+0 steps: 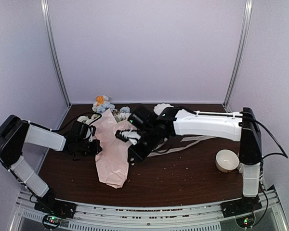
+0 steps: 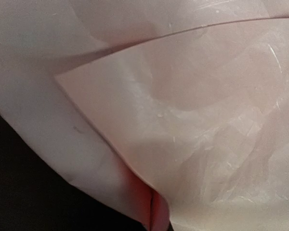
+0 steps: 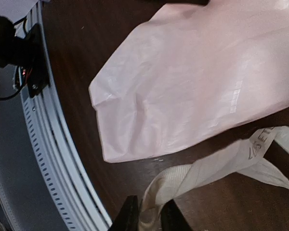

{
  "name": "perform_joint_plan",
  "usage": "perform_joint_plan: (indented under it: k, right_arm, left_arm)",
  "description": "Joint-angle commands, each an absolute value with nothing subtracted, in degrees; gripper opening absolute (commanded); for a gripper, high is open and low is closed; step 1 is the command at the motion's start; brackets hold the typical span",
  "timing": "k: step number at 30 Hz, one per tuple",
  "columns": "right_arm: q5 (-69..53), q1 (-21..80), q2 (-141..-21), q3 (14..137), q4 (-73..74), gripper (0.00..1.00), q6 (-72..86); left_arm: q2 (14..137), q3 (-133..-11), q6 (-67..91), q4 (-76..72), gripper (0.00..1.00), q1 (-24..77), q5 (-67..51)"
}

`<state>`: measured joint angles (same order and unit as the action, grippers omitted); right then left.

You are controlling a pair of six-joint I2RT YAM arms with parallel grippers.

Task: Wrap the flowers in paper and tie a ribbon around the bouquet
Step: Place the ribbon at the center of the board, then pick up the folded bouquet from the center of the board.

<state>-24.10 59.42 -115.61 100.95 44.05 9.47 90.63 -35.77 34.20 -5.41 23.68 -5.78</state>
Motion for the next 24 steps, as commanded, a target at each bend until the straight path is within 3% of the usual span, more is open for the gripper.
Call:
perform_joint_plan:
  k: [1,2,3,4,12,18,24]
  right_arm:
    - [-25.1,65.3,-116.5,107.1,54.4,0.63,0.4]
    - [-24.0,65.3,-116.3,106.9,54.3,0.84,0.6]
    - [-23.3,64.8,-115.6,106.1,53.2,0.96,1.3]
    - [-23.6,63.9,-114.6,105.0,50.4,1.0,2.6]
    - [-28.2,51.1,-116.2,99.6,33.7,1.0,25.0]
    - [-35.4,48.9,-122.2,100.9,25.9,0.99,31.4]
    - [-37.3,49.0,-123.0,95.9,19.3,0.87,38.8]
  left_arm:
    - [91.4,-35.7,32.4,-2.8,0.0,23.6,-4.9]
    - [91.7,-35.7,32.4,-3.0,0.0,23.6,-5.2]
    - [91.9,-35.7,32.4,-3.2,0.0,23.6,-5.3]
    - [91.9,-35.6,32.5,-3.5,0.0,23.5,-5.5]
    - [91.9,-34.7,33.1,-4.6,0.0,23.6,-6.1]
    - [91.7,-34.3,33.5,-5.0,0.0,23.6,-6.3]
    - [91.8,-34.0,33.8,-5.3,0.0,23.6,-6.6]
